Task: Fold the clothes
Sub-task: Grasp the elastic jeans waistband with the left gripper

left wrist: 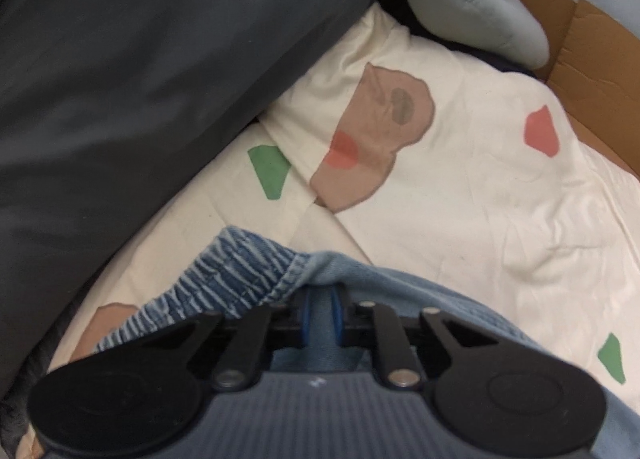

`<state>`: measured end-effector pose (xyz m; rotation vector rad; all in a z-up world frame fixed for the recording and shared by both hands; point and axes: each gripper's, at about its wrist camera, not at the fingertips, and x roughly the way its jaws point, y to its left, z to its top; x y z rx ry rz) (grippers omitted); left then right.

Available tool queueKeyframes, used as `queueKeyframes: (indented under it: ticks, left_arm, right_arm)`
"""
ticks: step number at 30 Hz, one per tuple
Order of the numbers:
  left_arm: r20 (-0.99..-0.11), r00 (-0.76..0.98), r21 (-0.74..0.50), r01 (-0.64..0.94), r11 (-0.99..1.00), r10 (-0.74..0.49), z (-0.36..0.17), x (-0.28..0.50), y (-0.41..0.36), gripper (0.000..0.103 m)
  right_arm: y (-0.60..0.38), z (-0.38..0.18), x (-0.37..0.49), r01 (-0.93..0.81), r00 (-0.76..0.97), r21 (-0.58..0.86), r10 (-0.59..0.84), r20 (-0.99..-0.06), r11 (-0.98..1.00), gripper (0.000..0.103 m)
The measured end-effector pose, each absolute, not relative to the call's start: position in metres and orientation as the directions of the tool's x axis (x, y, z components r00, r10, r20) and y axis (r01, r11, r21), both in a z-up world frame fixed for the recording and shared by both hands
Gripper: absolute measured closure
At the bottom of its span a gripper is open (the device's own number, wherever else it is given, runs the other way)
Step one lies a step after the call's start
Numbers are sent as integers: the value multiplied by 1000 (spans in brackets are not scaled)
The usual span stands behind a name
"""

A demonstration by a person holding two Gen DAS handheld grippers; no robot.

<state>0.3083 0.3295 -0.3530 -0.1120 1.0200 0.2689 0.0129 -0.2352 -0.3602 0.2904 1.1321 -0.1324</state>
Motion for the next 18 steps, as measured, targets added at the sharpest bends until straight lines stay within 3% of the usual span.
queueKeyframes:
  ticks: [2, 18]
  left_arm:
    - [-857, 486, 29, -289, 957, 172, -357, 315, 333, 100]
    - [-890, 421, 49, -298, 953, 177, -373, 361, 329, 100]
  right_arm:
    - [-233, -362, 13, 243, 419, 154, 40, -907, 958, 64]
    - [-223, -372, 35, 205, 412, 130, 35, -910, 970, 62]
